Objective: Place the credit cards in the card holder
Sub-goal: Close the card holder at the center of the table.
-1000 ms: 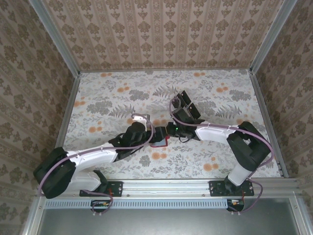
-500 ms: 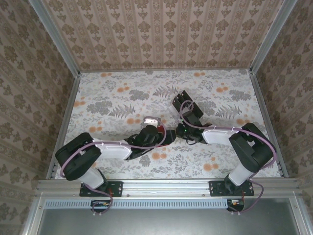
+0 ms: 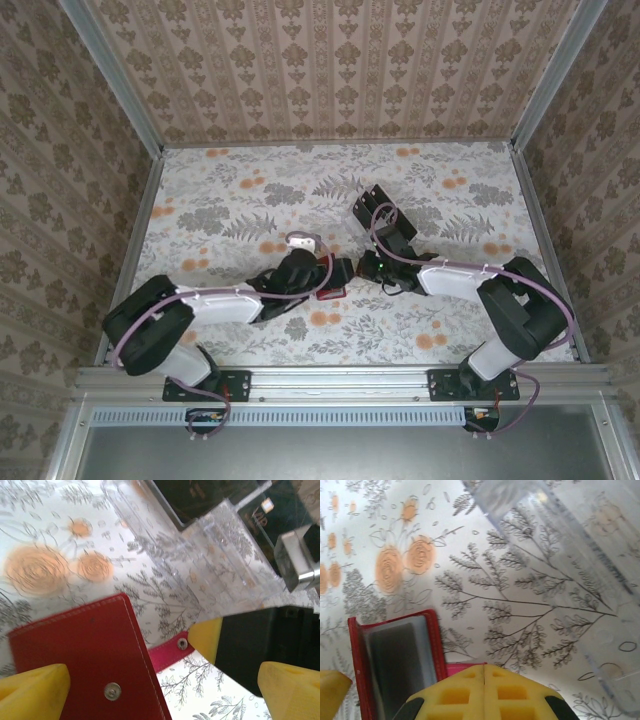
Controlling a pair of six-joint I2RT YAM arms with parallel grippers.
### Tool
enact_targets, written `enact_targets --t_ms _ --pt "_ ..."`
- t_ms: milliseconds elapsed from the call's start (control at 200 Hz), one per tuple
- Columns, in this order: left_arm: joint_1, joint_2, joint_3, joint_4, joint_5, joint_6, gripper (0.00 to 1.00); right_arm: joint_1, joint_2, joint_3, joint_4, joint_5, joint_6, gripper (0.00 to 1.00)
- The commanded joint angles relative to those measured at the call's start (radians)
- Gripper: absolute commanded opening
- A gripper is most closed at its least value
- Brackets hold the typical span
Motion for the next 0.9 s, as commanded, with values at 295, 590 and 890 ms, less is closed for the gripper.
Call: enact_targets --t_ms 295,590,890 --pt "0.198 -0.191 0.138 -0.545 0.002 0.280 1.00 0.006 -0.028 0.078 -0.047 -0.104 -0.085 0.00" --pt "0.254 -0.067 0.147 -0.494 0.118 0.361 1.00 0.006 -0.029 0.091 -0.075 -0.098 -0.108 0.00" --pt "0.250 0.025 0.176 -0.443 0.140 0.377 1.00 0.006 -0.006 0.095 -0.068 -0.110 -0.109 0.00"
